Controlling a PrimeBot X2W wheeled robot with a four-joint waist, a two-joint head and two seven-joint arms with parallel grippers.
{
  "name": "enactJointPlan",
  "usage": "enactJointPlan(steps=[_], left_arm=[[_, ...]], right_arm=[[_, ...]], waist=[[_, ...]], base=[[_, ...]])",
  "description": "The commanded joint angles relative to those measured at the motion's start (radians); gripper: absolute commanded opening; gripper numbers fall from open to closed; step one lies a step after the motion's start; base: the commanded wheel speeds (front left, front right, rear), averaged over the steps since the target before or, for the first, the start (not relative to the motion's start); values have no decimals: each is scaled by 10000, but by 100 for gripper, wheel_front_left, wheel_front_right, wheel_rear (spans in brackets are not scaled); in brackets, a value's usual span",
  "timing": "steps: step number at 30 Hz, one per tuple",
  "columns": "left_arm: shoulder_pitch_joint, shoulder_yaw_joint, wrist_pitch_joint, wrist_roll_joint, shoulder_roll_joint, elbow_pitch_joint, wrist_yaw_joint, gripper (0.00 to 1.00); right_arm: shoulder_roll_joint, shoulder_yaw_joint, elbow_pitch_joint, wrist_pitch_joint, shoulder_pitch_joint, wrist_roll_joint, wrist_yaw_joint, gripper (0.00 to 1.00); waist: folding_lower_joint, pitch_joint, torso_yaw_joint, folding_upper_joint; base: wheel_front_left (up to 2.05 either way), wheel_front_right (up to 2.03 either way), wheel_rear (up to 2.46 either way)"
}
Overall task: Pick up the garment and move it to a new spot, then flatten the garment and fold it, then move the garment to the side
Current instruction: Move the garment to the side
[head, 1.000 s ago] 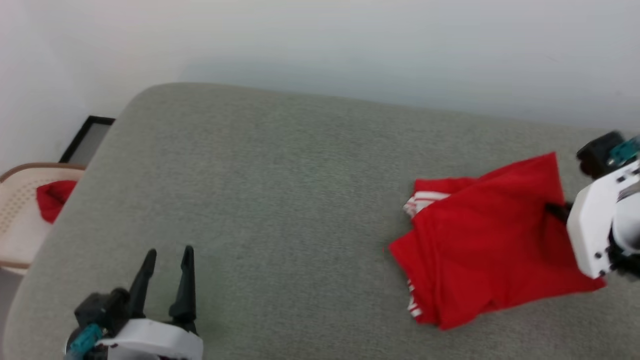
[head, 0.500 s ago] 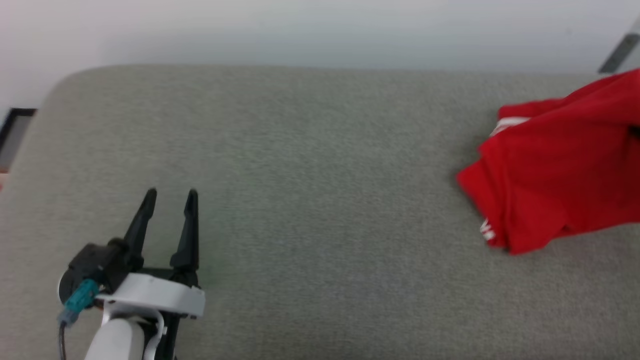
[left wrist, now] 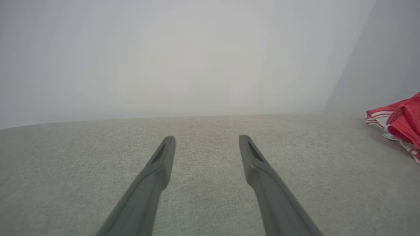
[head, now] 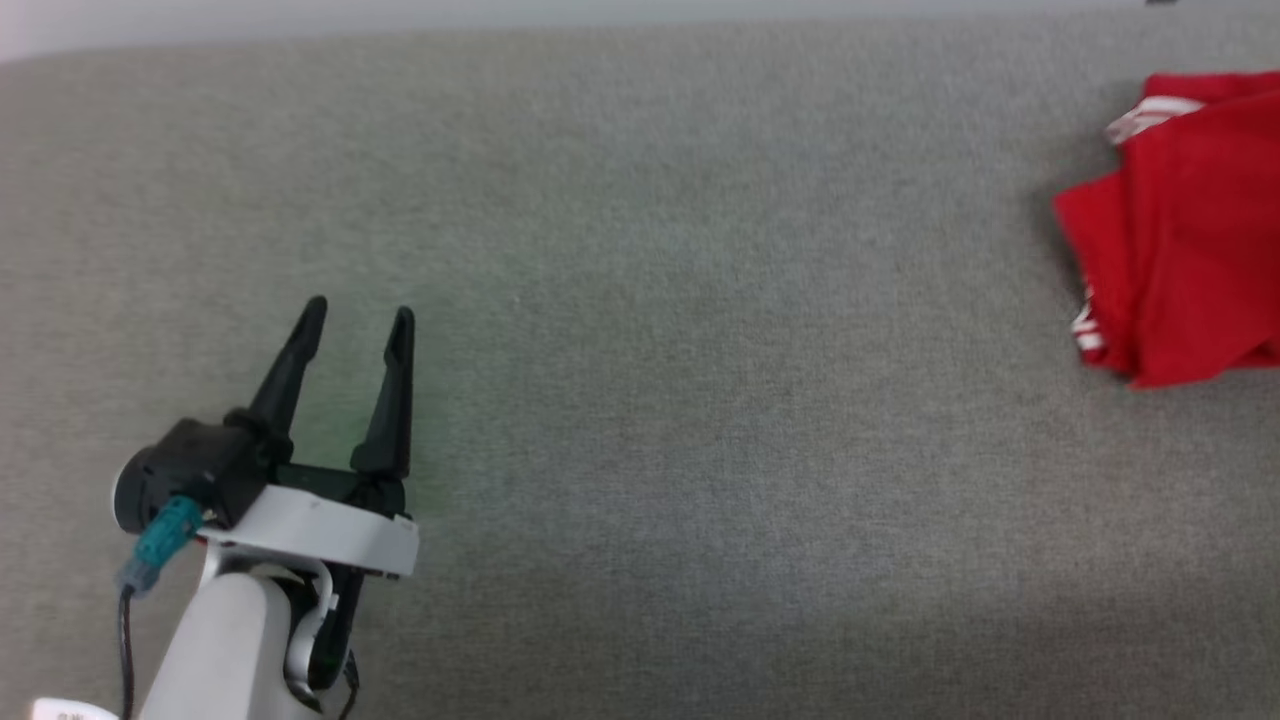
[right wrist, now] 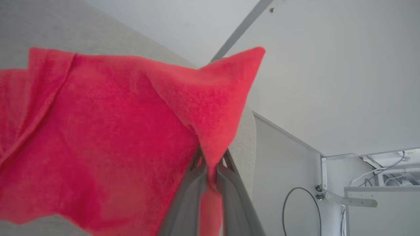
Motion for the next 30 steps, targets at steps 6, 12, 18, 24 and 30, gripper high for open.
enactJointPlan(steps=[6, 12, 18, 24, 30], left_arm=[[-386, -183, -3, -28, 155, -6, -21, 100], [-586, -264, -3, -88, 276, -26, -21, 100], [-685, -365, -3, -124, 314, -10, -21, 100], [-730, -436, -3, -113, 387, -24, -21, 100], [-741, -470, -3, -151, 424, 33, -21, 100]], right_arm=[[-159, 155, 1419, -997, -748, -518, -15, 0], [88, 62, 2479, -1573, -1248, -1162, -15, 0], [414, -91, 3452, -2039, -1542, -1764, -15, 0], [898, -349, 4388, -2366, -1827, -2197, -15, 0], [1246, -507, 5062, -2753, -2026, -2506, -15, 36]], waist=[[0, 922, -213, 0], [0, 1318, -137, 0], [0, 1560, -15, 0], [0, 1709, -32, 0], [0, 1679, -79, 0]], base=[[0, 0, 0], [0, 0, 0], [0, 0, 0], [0, 0, 0], [0, 0, 0]])
